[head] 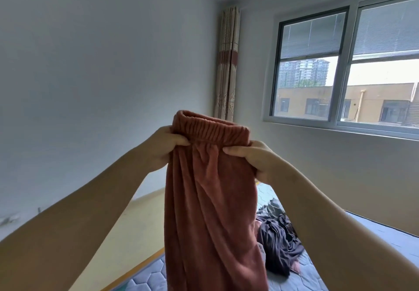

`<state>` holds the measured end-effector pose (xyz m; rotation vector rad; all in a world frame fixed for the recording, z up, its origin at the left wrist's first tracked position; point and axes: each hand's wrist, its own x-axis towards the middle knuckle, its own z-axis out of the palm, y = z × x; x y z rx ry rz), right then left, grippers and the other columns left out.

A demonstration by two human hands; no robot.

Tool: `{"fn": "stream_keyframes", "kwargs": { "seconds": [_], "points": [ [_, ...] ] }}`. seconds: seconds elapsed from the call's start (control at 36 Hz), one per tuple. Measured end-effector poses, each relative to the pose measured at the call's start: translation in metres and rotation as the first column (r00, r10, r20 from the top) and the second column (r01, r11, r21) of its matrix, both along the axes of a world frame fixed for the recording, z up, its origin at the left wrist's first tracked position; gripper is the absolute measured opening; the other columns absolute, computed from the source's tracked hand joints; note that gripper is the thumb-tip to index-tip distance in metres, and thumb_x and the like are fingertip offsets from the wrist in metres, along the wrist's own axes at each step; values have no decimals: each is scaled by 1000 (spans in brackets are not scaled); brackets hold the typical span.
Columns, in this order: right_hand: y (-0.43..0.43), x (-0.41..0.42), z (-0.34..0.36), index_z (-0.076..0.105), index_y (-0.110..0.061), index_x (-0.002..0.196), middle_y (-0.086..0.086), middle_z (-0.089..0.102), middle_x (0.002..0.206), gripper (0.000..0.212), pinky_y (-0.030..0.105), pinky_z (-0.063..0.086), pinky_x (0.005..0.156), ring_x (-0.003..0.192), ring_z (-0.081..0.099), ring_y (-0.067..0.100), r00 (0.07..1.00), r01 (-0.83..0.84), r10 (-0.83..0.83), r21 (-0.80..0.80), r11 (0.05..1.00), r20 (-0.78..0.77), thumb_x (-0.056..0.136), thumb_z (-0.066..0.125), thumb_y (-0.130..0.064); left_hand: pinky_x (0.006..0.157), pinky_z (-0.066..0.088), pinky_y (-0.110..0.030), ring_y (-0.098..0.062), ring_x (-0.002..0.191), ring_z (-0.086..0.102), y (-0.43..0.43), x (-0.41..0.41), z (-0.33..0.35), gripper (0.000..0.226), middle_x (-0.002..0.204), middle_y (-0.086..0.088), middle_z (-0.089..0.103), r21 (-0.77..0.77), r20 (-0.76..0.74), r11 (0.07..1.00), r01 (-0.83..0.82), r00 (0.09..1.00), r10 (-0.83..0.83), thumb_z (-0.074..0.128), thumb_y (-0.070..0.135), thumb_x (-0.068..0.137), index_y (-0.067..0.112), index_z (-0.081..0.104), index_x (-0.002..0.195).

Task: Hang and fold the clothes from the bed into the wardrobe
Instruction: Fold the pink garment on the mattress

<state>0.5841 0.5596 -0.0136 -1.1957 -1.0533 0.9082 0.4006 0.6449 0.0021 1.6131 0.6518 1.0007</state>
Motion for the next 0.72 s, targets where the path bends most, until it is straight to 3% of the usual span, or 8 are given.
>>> {"fn": "stream_keyframes", "kwargs": {
  "seconds": [0.08, 0.19, 0.31, 0.42, 0.47, 0.53, 0.61, 0.72],
  "points": [
    [0, -2, 25, 68, -7, 77, 4, 70, 64, 13, 21, 55, 53, 54, 66, 12, 993, 121, -120, 126, 985, -11, 71, 74, 3, 71, 54, -26, -22, 82, 63, 5, -3, 21, 26, 93, -9, 66, 252, -140, 959, -130, 976, 169, 55, -9, 84, 3, 63, 106],
    [-4, -9, 61, 66, -5, 82, 9, 68, 76, 16, 23, 57, 56, 62, 65, 17, 993, 103, -82, 268, 958, -88, 75, 67, 9, 83, 46, -33, -28, 101, 59, 7, -4, 57, 33, 108, -8, 63, 607, -225, 742, -283, 835, 503, 64, 25, 87, 10, 61, 116],
    [-6, -13, 98, 65, -7, 90, 9, 66, 85, 15, 28, 57, 70, 72, 64, 19, 996, 78, -60, 400, 913, -59, 82, 63, 5, 68, 36, -30, -26, 80, 55, 4, -8, 97, 41, 85, -7, 60, 829, -149, 453, -328, 650, 745, 49, 46, 92, 7, 62, 100],
    [-7, -15, 130, 62, -13, 101, 3, 65, 90, 16, 28, 53, 83, 84, 62, 17, 941, 192, -310, 548, 814, 132, 86, 65, -9, 62, 33, -31, -26, 71, 50, 0, -13, 129, 45, 62, -2, 48, 821, -70, 406, -402, 635, 769, 47, 49, 91, 10, 51, 69],
    [-9, -16, 142, 63, -18, 100, -1, 65, 91, 16, 26, 51, 84, 88, 62, 15, 846, 243, -472, 611, 754, 246, 85, 67, -22, 57, 34, -31, -26, 72, 49, -7, -14, 142, 40, 64, -2, 49, 784, -17, 425, -452, 668, 744, 48, 43, 93, 9, 55, 74],
    [-12, -17, 154, 66, -20, 98, -5, 66, 86, 20, 25, 50, 79, 86, 62, 13, 802, 268, -533, 635, 725, 269, 82, 69, -31, 61, 41, -32, -25, 76, 51, -13, -16, 154, 29, 73, -5, 55, 679, 50, 538, -499, 763, 644, 50, 37, 93, 11, 59, 83],
    [-20, -23, 170, 68, -20, 93, -1, 70, 87, 21, 28, 55, 80, 84, 67, 15, 896, 225, -402, 589, 776, 188, 76, 75, -30, 79, 50, -36, -22, 82, 57, -24, -18, 168, 15, 89, -6, 62, 504, 186, 737, -452, 889, 418, 50, 25, 92, 19, 59, 81],
    [-29, -24, 177, 67, -11, 101, 5, 72, 90, 33, 23, 58, 65, 72, 68, 14, 976, 75, -140, 344, 936, 169, 75, 77, -27, 63, 42, -23, -9, 72, 53, -31, -19, 169, 13, 81, 5, 57, 395, 79, 853, -340, 938, 337, 46, 21, 94, 20, 57, 101]
  ]
}}
